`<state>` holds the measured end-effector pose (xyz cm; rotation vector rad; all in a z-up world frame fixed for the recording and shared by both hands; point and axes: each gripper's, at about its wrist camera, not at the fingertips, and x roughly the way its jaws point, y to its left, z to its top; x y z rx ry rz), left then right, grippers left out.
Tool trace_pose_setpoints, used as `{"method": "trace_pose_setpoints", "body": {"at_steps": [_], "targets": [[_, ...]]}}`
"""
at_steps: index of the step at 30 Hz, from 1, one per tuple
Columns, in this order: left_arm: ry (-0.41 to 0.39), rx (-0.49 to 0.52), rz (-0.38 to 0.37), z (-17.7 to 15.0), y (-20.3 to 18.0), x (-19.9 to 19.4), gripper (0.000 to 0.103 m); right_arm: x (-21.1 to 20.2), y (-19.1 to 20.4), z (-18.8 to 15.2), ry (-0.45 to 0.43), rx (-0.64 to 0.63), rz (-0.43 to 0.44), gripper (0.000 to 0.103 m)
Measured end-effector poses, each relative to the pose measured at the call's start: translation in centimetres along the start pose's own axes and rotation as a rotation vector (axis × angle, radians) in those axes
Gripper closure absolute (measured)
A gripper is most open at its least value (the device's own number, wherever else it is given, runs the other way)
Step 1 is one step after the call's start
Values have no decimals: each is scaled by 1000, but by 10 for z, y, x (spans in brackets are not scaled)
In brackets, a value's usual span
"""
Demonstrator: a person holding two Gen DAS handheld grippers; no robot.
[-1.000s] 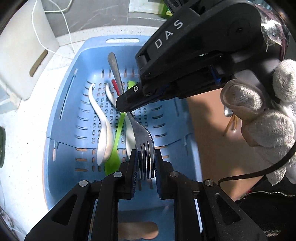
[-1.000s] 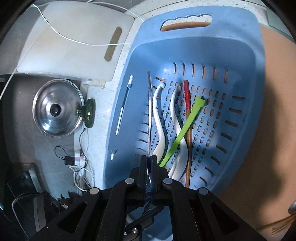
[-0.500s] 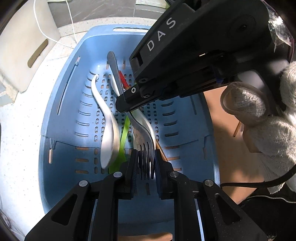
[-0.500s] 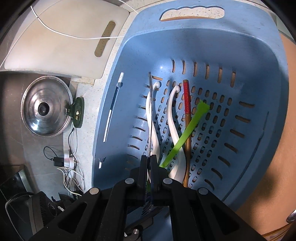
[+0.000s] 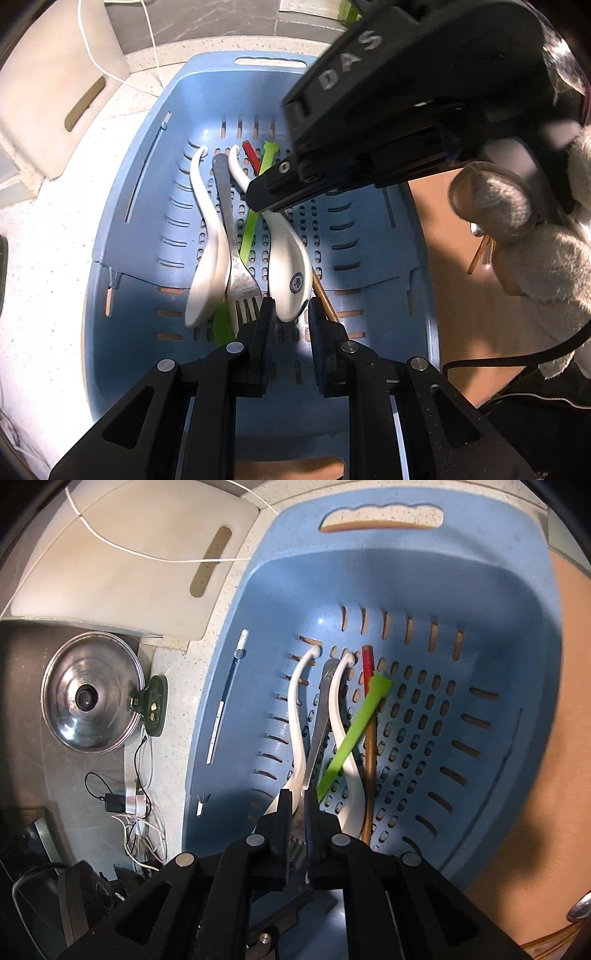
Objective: Organize utensils
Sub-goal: 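Open both tools to drop the fork into the basket, then move both tools back over the red-tipped chopsticks on the mat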
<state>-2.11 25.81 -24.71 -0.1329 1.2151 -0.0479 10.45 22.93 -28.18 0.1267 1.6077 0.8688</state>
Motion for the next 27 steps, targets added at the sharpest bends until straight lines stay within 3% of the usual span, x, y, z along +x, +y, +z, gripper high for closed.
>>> {"method": "trace_pose_setpoints", "body": {"at_steps": [4,10,12,14,17,20,27], "targets": [[-14,1,8,-1,-3,-10,86,-20,-2,-7,-24,-22,24,93],[-61,29,35,-3,-16,-35,86,-77,-20,-34,-108,-80,60,77],[-82,44,45,-1,-25,-46,81,-106,-35,-50,-148,-105,59,73],[-108,60,46,0,-35,-56,76,-128,-48,-62,-192,-110,46,62],[-142,89,22,3,-55,-65,68,-167,-77,-83,-281,-96,19,57],[-163,121,-7,13,-81,-64,61,-206,-109,-108,-376,-107,-63,55],[-130,255,-71,26,-149,-38,61,-256,-181,-152,-500,-25,-158,50]]}}
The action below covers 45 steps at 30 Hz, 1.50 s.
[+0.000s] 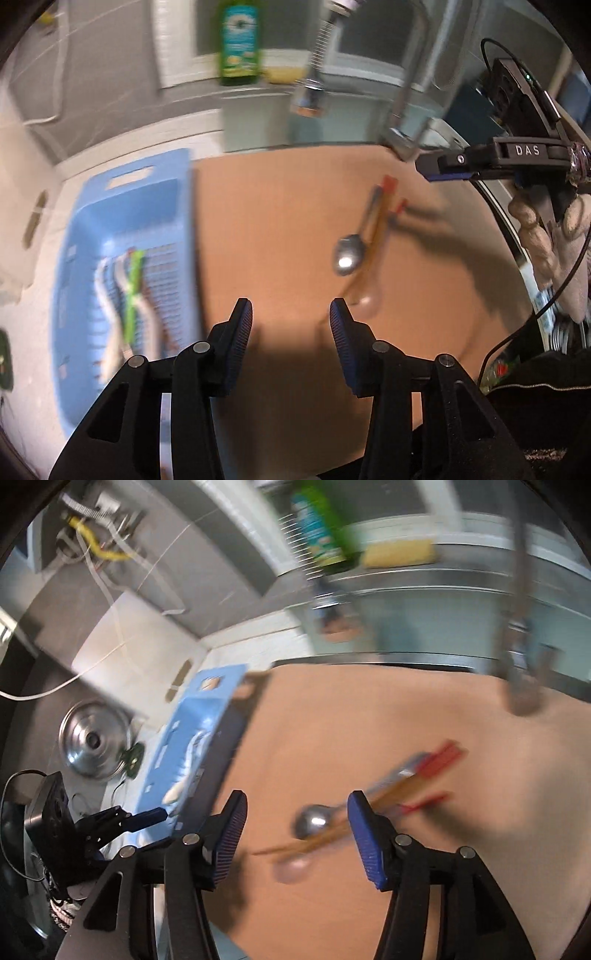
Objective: Organize utensils
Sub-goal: 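Move both tools back over the red-tipped chopsticks on the mat, then grasp a red-tipped chopstick with the left tool while the right tool grasps another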
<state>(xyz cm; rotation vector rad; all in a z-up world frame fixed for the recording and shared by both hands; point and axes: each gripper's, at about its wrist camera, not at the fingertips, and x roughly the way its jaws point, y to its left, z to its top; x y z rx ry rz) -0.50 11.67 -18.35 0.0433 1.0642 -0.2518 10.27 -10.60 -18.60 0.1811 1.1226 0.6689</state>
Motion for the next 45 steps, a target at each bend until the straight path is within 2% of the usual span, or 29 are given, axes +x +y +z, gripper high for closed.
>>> {"method": "trace_pose_setpoints", "body": {"at_steps": [4,7,13,17,19,25,28,29,31,34,39,42,45], "targets": [[41,54,-66,14,-32,28,61,-15,-31,-12,-30,24,-55,40],[71,78,-118,25,-51,49,61,-19,-52,-20,1,73,-47,40],[137,118,-123,45,-75,84,65,-31,-90,-33,32,173,-6,40],[175,142,-120,53,-83,100,72,-37,-104,-38,29,217,9,41],[198,156,-125,55,-87,109,77,-38,-106,-39,28,222,10,41],[217,170,-132,64,-92,117,79,-40,-112,-44,28,234,23,41],[238,216,-59,64,-98,130,80,-41,-113,-45,30,238,31,41],[246,218,-61,64,-99,133,80,-41,-112,-45,31,238,36,41],[245,218,-71,65,-102,134,80,-41,-112,-46,31,235,37,41],[248,222,-125,64,-114,132,80,-39,-113,-47,36,239,40,41],[244,245,-185,56,-142,132,80,-30,-121,-49,63,291,72,42],[236,266,-182,56,-154,131,79,-23,-125,-48,83,335,97,47],[231,210,-181,59,-143,127,79,-15,-126,-42,89,364,119,54]]}}
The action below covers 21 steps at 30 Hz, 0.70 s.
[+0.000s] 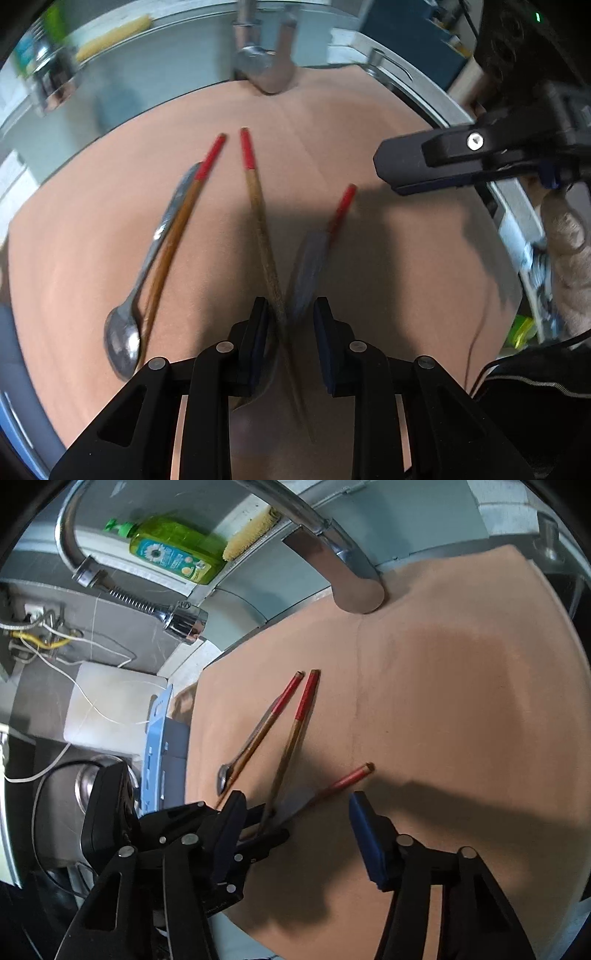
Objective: Organize utensils
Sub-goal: 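Grasp a red-tipped chopstick with the left tool while the right tool grasps another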
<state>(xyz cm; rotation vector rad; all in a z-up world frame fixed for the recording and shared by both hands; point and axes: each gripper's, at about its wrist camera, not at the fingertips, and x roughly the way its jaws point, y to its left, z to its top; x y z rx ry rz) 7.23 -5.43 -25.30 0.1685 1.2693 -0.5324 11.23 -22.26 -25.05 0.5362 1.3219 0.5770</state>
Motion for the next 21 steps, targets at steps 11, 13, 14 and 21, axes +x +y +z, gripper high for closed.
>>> {"method": "trace_pose_setpoints", "body": {"at_steps": [11,13,14,21], "targets": [[-26,-47,107,-4,53,-27,79,55,20,19,117,69,31,72],[-6,-37,116,-1,56,-20,79,61,22,18,126,64,1,73],[-1,-31,117,1,57,-19,79,65,24,18,128,59,-20,73],[46,48,102,8,51,-9,79,77,27,18,134,79,-75,73]]}}
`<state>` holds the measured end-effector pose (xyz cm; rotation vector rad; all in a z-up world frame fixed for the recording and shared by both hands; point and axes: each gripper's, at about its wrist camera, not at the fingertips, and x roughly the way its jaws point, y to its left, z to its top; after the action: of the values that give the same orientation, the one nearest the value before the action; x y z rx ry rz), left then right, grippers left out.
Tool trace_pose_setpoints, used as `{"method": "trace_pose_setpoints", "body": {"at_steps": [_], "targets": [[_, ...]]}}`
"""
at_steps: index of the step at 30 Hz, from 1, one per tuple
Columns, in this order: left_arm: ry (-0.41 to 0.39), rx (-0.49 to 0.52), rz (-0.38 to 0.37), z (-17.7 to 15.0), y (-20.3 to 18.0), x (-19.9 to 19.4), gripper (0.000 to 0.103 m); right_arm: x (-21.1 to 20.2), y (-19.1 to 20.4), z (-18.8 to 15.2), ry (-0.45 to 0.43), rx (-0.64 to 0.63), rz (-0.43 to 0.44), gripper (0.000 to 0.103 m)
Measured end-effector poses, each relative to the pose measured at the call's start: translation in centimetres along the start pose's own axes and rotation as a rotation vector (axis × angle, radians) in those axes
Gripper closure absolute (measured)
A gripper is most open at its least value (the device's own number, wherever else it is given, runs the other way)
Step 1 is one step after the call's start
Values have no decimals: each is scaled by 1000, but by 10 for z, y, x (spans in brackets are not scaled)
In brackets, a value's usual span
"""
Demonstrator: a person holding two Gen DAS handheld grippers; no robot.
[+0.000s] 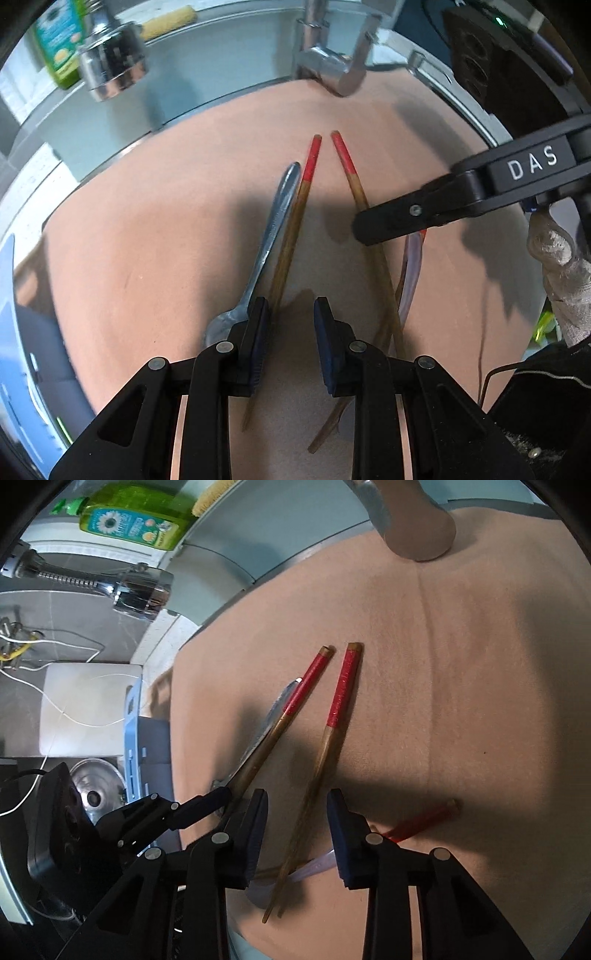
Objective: Organize utensils
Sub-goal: 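Grasp a red-tipped chopstick with the left tool while the right tool grasps another, then lift both chopsticks off the mat with both tools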
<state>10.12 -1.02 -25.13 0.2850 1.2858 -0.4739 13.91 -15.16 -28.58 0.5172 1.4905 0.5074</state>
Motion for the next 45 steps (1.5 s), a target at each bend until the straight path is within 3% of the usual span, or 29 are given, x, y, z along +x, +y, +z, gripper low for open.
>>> {"method": "trace_pose_setpoints", "body": {"at_steps": [7,11,14,18,25,33,37,45], "targets": [[37,56,9,8,-1,13,79,10,13,-2,-26,-3,-77,75],[40,94,13,15,-5,17,80,13,16,-2,-48,10,-125,90],[38,110,14,16,-7,18,83,11,6,-3,-63,59,-86,94],[27,88,-10,13,-10,15,95,8,-6,-7,-84,116,-32,96],[8,23,-45,6,-11,18,97,3,-19,-10,-115,172,32,96],[-3,36,3,17,-25,25,97,2,-19,-9,-113,169,45,96],[-26,-34,-55,16,-16,23,97,-6,-24,-11,-129,173,51,96],[-78,-78,-67,10,-8,5,98,-22,-19,-12,-158,154,70,96]]}}
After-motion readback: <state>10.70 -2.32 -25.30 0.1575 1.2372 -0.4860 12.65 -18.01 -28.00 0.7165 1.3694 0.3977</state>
